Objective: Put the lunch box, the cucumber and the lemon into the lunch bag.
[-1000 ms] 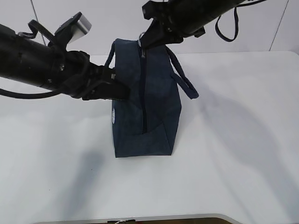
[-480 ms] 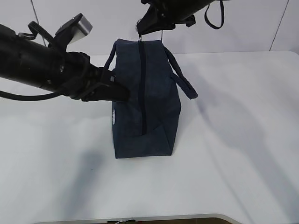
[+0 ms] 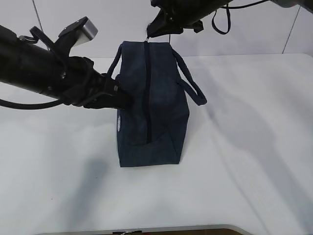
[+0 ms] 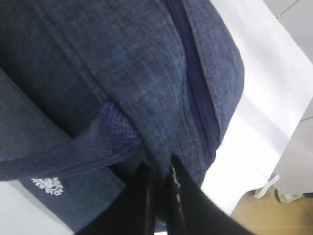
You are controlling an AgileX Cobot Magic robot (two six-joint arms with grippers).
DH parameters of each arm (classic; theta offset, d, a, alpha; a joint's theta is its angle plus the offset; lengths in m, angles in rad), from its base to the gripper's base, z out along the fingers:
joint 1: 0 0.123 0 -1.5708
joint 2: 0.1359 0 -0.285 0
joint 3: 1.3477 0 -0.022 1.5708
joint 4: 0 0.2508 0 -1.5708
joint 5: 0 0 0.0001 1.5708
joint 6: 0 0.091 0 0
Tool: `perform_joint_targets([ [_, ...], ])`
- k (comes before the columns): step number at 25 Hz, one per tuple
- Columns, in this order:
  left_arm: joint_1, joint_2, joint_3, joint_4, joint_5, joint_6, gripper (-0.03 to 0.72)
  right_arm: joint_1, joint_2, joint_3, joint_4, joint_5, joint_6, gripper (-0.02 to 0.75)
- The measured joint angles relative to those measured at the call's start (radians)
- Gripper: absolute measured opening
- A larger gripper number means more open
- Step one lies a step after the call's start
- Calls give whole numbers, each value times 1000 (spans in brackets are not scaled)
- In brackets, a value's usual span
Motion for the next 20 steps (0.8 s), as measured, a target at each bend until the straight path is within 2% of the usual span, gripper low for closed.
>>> perform_joint_targets([
  [13, 0, 0, 0, 93, -47, 0, -12, -56, 88, -65, 71, -6, 78, 5],
  [20, 29, 0, 0, 137, -180, 0, -12, -91, 94, -99, 27, 76, 78, 5],
])
